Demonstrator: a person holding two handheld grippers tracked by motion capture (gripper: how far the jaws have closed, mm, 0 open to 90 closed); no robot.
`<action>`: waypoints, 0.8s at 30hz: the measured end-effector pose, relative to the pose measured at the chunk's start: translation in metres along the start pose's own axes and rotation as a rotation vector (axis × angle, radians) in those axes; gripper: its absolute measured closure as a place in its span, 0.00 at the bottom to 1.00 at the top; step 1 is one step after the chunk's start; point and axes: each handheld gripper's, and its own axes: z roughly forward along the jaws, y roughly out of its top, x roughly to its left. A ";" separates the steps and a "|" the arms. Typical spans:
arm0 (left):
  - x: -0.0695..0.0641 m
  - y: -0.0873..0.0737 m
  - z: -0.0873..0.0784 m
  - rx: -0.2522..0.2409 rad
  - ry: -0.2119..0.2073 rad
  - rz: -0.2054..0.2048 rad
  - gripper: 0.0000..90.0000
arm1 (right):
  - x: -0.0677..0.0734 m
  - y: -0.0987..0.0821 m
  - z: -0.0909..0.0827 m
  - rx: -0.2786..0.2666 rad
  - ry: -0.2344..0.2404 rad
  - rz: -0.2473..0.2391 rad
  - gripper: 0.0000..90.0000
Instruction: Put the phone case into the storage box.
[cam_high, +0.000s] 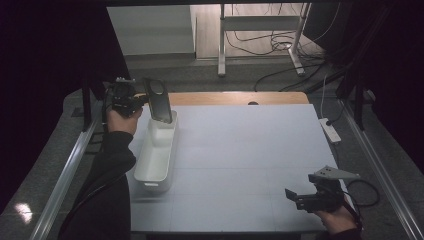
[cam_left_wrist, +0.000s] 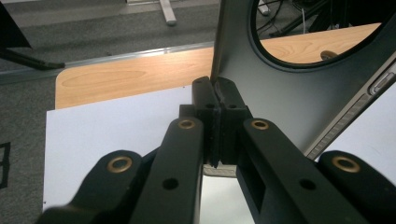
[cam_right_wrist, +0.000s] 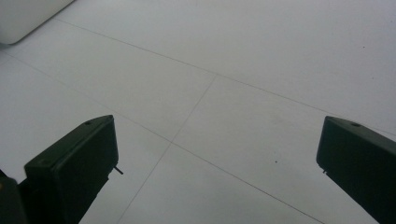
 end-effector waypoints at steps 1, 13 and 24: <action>0.000 0.000 0.000 0.000 0.000 0.000 0.99 | 0.000 0.000 0.000 0.000 0.000 0.000 0.00; 0.004 -0.009 0.018 0.024 0.018 -0.019 0.99 | 0.000 0.000 0.001 0.005 0.003 -0.001 0.00; 0.005 -0.017 0.031 0.042 0.029 -0.017 0.99 | 0.000 0.000 0.001 0.010 0.005 -0.001 0.00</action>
